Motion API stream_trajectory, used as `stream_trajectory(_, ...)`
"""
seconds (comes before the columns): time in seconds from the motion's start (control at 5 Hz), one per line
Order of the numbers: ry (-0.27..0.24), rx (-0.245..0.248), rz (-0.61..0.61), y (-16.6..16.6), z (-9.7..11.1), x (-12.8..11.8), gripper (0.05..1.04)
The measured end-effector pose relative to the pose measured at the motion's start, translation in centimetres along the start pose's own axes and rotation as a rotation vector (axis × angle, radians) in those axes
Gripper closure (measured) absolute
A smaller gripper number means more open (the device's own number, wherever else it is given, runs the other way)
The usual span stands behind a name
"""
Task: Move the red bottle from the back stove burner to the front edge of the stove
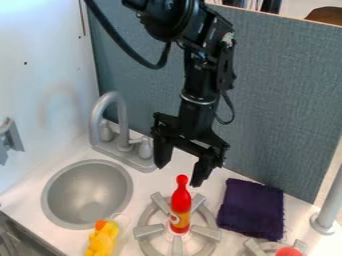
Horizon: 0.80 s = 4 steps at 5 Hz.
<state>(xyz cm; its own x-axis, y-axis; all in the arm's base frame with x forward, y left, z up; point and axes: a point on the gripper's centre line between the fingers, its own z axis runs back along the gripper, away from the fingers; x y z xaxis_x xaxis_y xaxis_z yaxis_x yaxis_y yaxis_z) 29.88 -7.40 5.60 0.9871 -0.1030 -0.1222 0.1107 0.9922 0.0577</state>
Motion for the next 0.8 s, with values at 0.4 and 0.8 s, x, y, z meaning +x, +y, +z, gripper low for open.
stream_trajectory(0.4, 0.024, -0.012, -0.023, -0.2, -1.7, 0.6, 0.083)
stream_trajectory(0.8, 0.015, 0.022, -0.012, 1.1, -3.3, 2.0, 0.083)
